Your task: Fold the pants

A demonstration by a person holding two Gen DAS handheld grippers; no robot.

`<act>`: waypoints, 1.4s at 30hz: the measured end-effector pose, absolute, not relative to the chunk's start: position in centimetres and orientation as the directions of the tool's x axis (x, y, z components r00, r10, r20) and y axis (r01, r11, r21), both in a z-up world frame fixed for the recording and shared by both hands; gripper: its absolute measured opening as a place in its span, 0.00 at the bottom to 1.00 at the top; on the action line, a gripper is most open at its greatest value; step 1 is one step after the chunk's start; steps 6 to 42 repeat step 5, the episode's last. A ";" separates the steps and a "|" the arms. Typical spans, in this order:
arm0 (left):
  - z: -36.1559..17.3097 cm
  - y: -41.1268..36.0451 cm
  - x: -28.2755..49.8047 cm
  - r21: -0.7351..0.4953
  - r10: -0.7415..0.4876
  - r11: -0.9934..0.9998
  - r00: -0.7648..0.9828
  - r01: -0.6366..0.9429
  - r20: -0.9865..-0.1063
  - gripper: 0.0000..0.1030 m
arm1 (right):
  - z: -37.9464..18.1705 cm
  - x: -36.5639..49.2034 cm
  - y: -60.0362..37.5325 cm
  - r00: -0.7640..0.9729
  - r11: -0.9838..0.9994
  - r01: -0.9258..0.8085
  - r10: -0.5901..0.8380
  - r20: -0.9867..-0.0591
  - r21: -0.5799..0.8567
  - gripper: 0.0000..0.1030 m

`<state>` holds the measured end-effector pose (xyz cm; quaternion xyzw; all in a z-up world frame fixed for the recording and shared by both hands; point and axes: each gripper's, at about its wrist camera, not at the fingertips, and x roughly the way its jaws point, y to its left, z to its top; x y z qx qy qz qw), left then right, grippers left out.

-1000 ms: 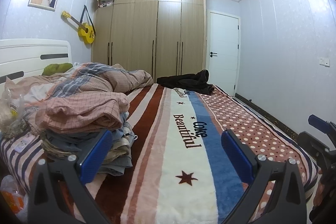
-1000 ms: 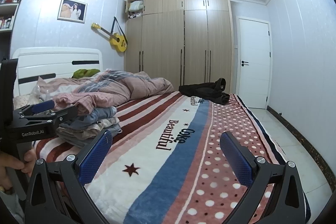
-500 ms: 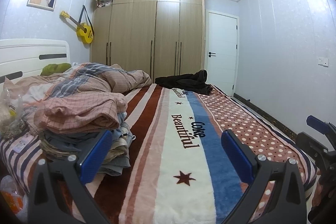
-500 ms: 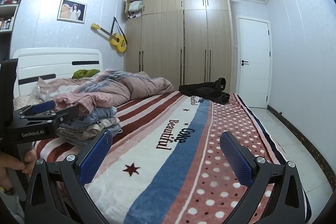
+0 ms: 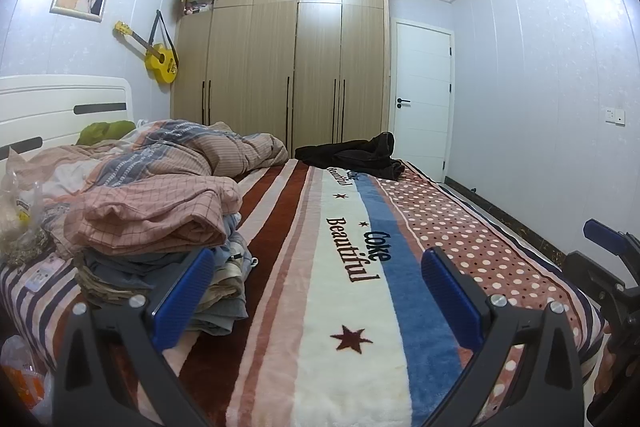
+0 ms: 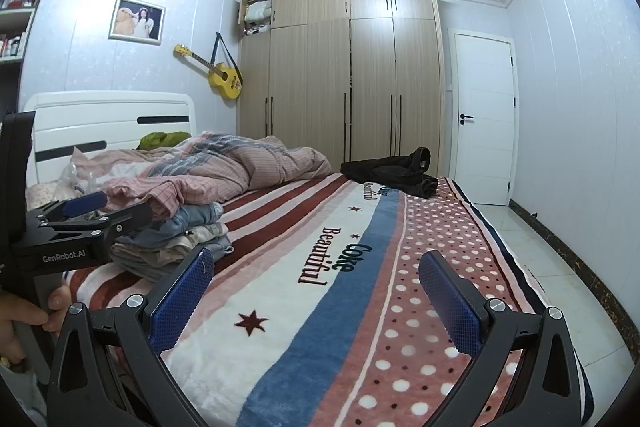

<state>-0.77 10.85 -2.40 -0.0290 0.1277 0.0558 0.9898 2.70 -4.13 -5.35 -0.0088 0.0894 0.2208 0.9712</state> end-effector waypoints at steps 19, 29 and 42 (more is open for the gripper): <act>-2.4 10.8 -0.7 -0.039 0.108 0.992 0.960 -0.123 -0.259 0.99 | -5.3 2.6 -4.0 0.887 0.903 -0.429 0.426 -0.178 0.022 0.99; -2.4 10.8 -0.7 -0.039 0.108 0.992 0.960 -0.123 -0.259 0.99 | -5.3 2.6 -4.0 0.887 0.903 -0.429 0.426 -0.178 0.022 0.99; -2.4 10.8 -0.7 -0.039 0.108 0.992 0.960 -0.123 -0.259 0.99 | -5.3 2.6 -4.0 0.887 0.903 -0.429 0.426 -0.178 0.022 0.99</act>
